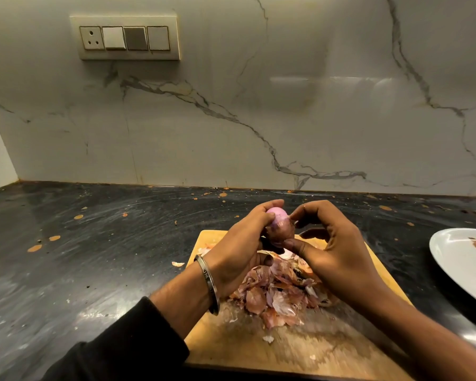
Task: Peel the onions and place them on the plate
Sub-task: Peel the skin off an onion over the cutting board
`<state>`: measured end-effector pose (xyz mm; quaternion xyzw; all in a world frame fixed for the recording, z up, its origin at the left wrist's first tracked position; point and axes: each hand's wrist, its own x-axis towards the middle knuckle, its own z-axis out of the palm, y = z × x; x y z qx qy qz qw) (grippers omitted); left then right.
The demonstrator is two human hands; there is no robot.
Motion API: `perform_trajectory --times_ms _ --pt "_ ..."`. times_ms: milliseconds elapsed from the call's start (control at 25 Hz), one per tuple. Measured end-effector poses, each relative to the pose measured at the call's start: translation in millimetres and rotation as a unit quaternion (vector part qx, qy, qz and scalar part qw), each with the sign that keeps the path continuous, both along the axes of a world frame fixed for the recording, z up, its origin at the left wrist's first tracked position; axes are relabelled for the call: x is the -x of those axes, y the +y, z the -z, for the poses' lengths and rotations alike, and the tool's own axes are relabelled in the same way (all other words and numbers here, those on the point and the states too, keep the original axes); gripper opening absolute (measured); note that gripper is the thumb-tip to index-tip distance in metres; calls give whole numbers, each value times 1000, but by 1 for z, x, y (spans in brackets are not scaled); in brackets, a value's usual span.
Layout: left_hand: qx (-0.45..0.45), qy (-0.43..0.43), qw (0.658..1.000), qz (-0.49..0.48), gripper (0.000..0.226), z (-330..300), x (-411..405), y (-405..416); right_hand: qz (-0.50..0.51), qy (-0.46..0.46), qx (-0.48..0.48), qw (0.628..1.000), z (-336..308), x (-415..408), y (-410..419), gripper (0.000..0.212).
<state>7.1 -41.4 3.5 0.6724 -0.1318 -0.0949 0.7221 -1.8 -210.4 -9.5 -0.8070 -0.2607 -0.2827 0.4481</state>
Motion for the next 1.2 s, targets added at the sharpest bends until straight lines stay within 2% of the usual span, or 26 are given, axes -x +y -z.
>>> perform_trajectory --times_ms 200,360,560,720,920,1000,1080,1200 --pt "-9 -4 1000 14 28 0 -1 2 -29 13 -14 999 -3 2 -1 40" --pt "-20 -17 999 35 47 1 2 1 -37 48 -36 997 -6 4 1 50" --pt "-40 -17 999 19 65 0 2 0 -49 90 -58 993 -3 0 -2 40" --pt "-52 -14 999 4 52 2 2 0 -56 93 -56 993 -1 -1 -4 33" --pt "-40 -9 999 -12 58 -1 1 1 -46 60 -47 996 2 0 2 20" --pt "-56 1 998 -25 57 -3 1 1 -51 48 -51 996 0 2 4 24" --pt "-75 4 997 -32 55 -4 2 0 -45 38 -53 997 -2 3 3 39" --pt "-100 -7 994 -35 36 -6 5 -2 -18 22 -9 1000 -2 1 1 42"
